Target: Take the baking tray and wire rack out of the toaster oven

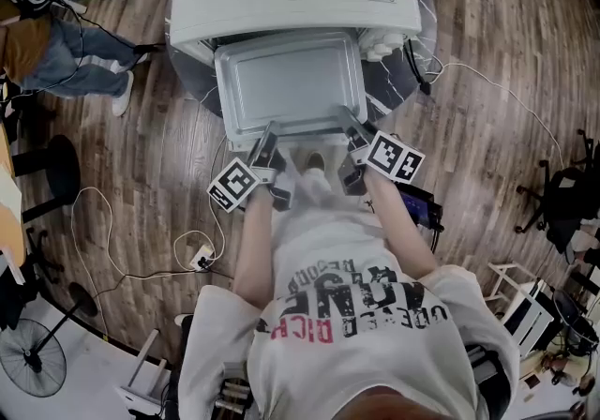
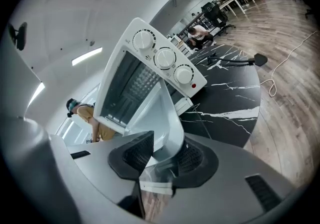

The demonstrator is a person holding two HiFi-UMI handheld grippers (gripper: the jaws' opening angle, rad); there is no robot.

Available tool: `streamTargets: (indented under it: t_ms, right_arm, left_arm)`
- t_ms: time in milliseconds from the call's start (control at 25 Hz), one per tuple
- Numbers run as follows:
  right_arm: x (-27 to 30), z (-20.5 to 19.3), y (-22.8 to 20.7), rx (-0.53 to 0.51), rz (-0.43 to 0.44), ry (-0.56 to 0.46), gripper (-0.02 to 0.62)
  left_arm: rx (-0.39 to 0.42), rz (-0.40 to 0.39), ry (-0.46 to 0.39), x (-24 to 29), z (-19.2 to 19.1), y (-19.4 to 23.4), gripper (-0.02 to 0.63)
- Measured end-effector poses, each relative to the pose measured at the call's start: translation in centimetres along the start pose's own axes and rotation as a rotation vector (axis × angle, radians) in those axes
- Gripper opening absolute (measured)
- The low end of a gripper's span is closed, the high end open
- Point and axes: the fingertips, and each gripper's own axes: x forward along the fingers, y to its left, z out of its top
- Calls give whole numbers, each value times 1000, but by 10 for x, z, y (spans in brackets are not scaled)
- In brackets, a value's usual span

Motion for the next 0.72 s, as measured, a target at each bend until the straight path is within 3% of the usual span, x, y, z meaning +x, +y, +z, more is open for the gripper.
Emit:
streamTargets:
  t_ms: [720]
  right_arm:
    - [-47, -17, 29, -7, 97, 43, 117]
  left_arm:
    - [36, -42, -56, -61, -19, -32, 91]
